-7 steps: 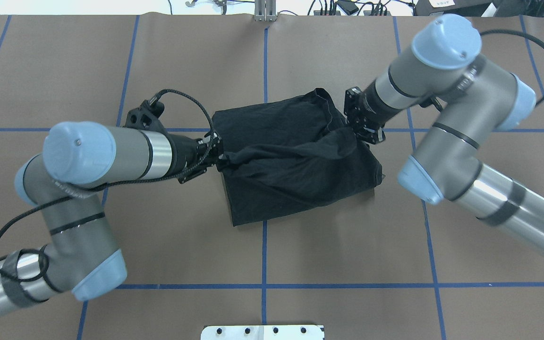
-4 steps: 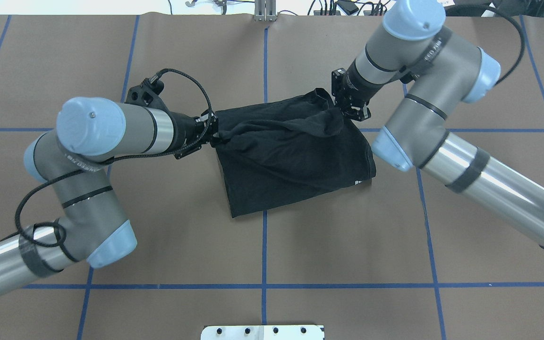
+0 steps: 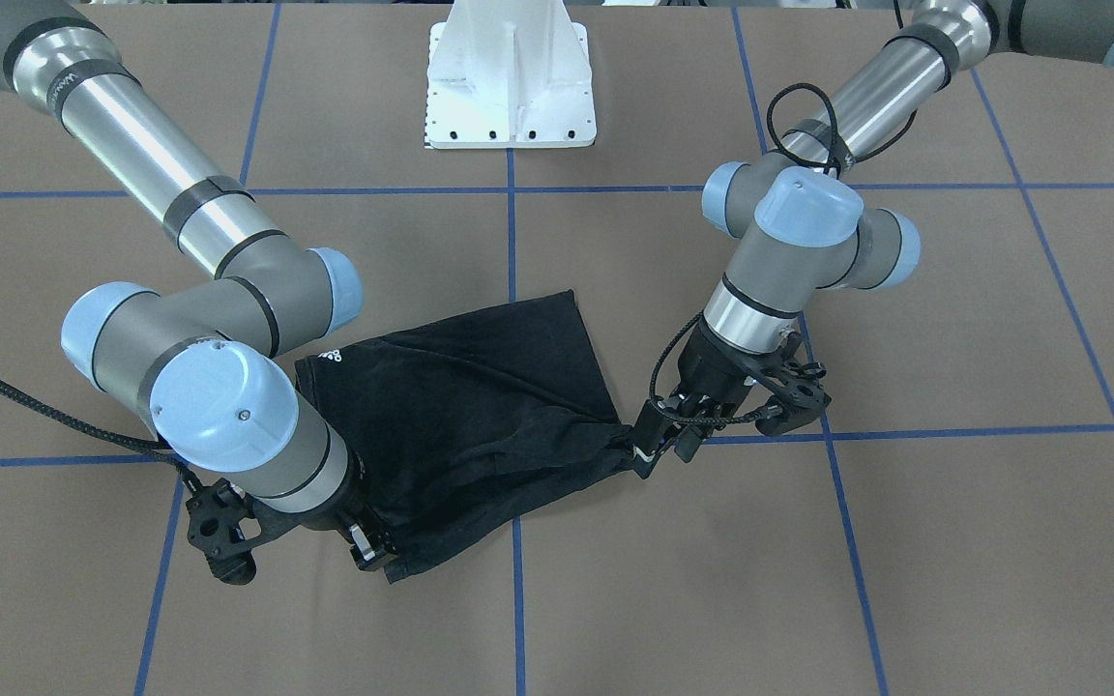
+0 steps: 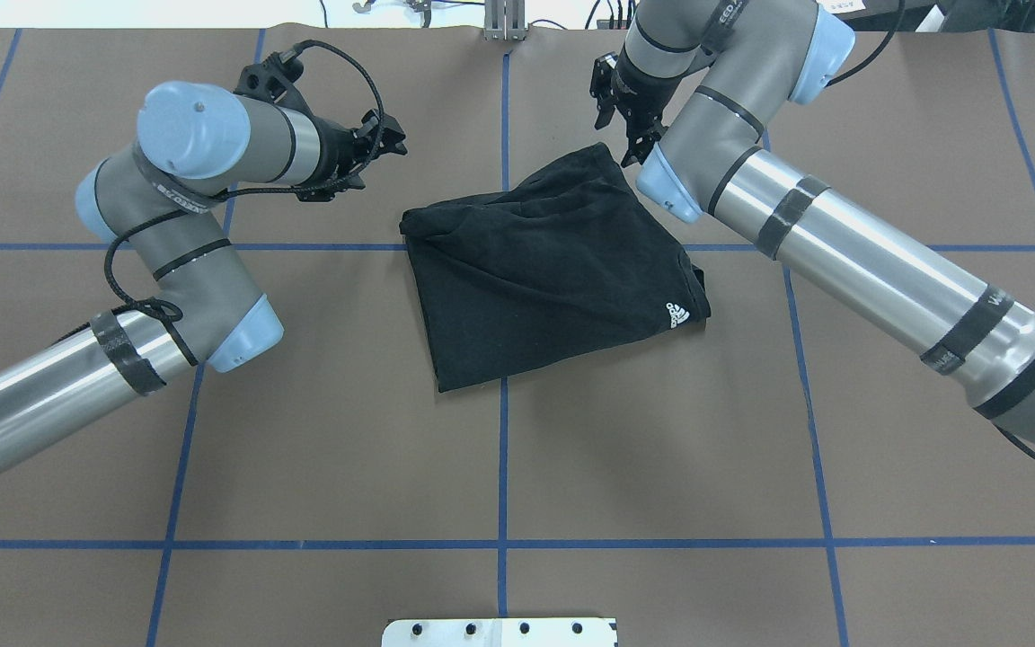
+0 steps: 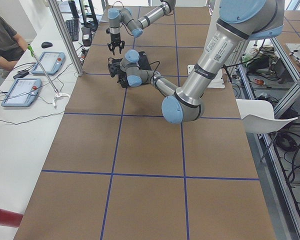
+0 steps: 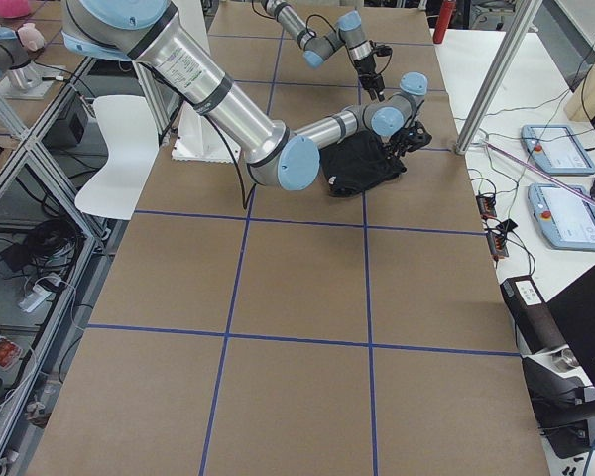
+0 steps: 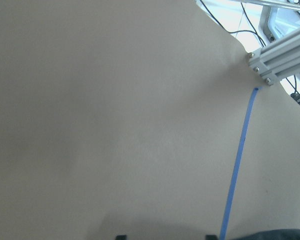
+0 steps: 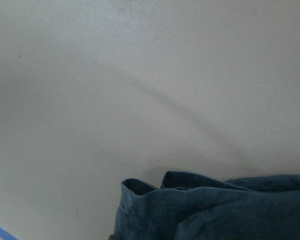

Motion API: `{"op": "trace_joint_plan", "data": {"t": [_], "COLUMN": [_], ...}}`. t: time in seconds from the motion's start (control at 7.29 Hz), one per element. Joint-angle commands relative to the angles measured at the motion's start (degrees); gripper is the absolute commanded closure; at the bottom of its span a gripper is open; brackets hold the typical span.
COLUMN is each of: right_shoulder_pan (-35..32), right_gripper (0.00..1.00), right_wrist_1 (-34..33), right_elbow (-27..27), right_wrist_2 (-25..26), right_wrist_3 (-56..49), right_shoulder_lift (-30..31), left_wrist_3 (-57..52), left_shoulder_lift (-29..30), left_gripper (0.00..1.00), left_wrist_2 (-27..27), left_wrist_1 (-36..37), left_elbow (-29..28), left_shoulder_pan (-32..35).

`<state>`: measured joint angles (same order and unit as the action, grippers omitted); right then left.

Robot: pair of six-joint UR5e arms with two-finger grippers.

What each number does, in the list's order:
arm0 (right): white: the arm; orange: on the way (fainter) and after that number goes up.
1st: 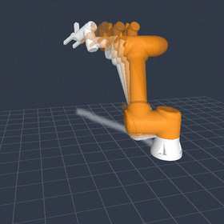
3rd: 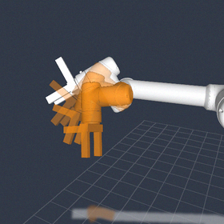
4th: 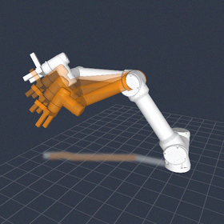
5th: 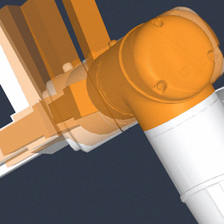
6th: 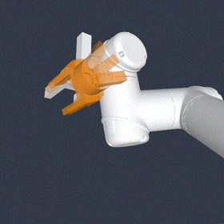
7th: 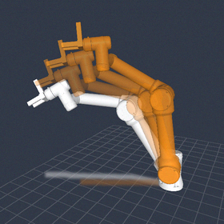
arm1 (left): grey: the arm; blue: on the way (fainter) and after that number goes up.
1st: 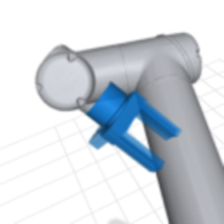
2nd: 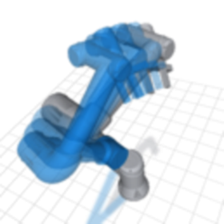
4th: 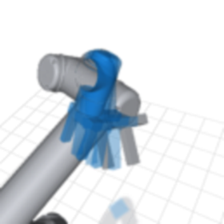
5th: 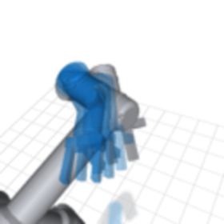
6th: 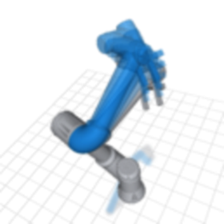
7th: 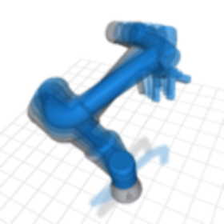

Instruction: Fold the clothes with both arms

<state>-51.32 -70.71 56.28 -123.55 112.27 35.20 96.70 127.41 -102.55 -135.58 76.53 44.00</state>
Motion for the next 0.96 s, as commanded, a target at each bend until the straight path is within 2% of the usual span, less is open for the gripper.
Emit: {"op": "trace_joint_plan", "data": {"t": [0.0,0.14,0.27,0.55,0.69,0.82], "right_shoulder_pan": [-1.4,-2.6,-4.3,-9.8,-12.7,-15.5], "right_gripper": [0.00,0.00,0.00,0.00,0.00,0.00], "right_wrist_1": [0.4,0.1,-0.6,-1.0,-1.0,-0.9], "right_elbow": [0.0,0.8,3.6,14.9,18.8,22.1], "right_wrist_2": [-0.2,-0.5,-0.9,-3.7,-5.5,-6.4], "right_wrist_3": [-2.0,-4.3,-9.3,-28.0,-38.6,-49.8], "right_shoulder_lift": [-0.5,0.1,2.4,16.1,22.5,29.2], "left_wrist_3": [-1.3,-4.0,-6.9,-27.2,-38.6,-45.8], "left_shoulder_lift": [0.1,-0.6,-5.0,-17.6,-23.7,-28.1], "left_gripper": [0.00,0.00,0.00,0.00,0.00,0.00], "left_wrist_2": [-3.9,-7.9,-9.1,-9.3,-9.4,-12.6], "left_wrist_1": [-0.4,0.2,0.6,2.1,3.1,3.1], "left_elbow": [0.3,3.3,8.5,19.7,24.1,25.8], "left_shoulder_pan": [1.5,2.5,3.5,4.9,6.3,9.4]}}
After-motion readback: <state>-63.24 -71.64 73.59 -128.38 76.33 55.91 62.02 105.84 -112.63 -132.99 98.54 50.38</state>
